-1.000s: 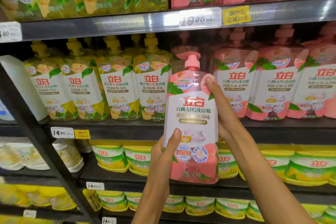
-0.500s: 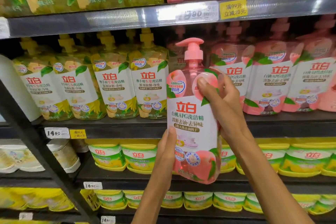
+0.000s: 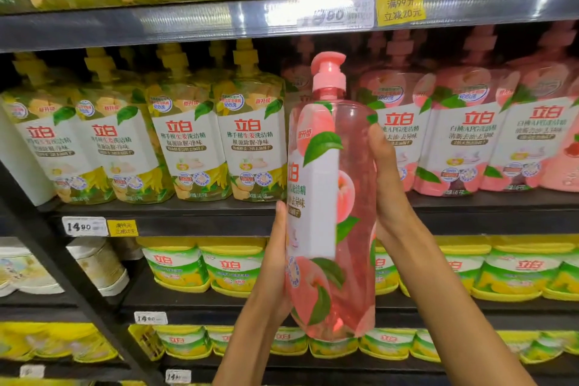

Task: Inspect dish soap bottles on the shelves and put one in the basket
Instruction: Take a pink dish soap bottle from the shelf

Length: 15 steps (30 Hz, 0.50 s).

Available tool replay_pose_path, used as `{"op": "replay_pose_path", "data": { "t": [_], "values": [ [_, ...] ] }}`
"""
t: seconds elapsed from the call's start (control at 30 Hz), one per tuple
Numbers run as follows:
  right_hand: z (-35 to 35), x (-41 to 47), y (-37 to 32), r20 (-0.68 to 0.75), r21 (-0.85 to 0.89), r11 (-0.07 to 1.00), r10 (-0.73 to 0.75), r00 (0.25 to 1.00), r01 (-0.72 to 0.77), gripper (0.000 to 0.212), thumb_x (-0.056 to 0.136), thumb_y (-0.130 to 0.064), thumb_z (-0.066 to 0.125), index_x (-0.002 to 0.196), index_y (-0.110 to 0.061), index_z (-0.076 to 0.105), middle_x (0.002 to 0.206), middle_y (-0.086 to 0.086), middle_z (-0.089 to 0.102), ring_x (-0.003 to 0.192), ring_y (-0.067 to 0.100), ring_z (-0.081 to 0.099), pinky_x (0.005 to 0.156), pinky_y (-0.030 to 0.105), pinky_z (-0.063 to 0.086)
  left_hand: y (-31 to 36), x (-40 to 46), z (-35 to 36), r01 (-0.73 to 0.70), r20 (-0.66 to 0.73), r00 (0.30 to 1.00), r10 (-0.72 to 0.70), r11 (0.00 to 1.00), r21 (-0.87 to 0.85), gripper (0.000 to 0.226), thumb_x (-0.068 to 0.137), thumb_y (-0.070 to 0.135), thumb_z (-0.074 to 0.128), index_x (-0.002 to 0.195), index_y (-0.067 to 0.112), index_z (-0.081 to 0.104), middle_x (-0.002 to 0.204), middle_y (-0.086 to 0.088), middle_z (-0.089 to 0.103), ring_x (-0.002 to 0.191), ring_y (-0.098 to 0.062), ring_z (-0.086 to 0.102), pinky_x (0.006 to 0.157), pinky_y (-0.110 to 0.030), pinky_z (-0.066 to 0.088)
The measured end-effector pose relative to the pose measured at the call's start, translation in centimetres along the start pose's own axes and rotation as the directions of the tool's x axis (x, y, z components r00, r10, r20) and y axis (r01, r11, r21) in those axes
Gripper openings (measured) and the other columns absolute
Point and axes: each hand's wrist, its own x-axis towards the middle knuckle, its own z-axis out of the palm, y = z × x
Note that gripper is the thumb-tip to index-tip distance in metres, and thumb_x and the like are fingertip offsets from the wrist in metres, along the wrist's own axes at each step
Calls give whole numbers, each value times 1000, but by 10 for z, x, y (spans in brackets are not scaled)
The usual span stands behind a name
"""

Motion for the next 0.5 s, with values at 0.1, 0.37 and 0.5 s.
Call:
{"op": "replay_pose_path", "data": {
  "t": [0.1, 0.37, 0.5],
  "values": [
    [-5, 0, 9, -102, 41, 997, -55, 993, 60, 34, 79, -56, 58, 89, -30, 78, 81, -7, 75, 75, 8, 72, 66, 23, 57, 0, 1, 1, 12, -73, 997, -2, 991, 136, 58, 81, 67, 50, 113, 23, 71, 107, -9, 73, 98, -20, 70, 77, -32, 56],
    [3, -1, 3, -323, -204, 976, -140, 936, 76, 82, 65, -65, 74, 136, -34, 47, 123, -2, 68, 112, 16, 66, 101, 47, 48, 5, -20, 4, -24, 8, 1000, 23, 898, 439, 87, 37, 92, 62, 116, 57, 55, 125, 13, 63, 121, -15, 57, 105, -48, 42],
    [-4, 1, -8, -333, -263, 964, -114, 936, 24, 71, 66, -79, 57, 129, -47, 53, 131, -8, 61, 113, 6, 60, 96, 39, 49, 6, -15, 11, 13, -58, 998, 3, 958, 286, 80, 41, 76, 78, 113, 42, 66, 117, 11, 68, 112, -14, 64, 95, -44, 51]
  ]
}}
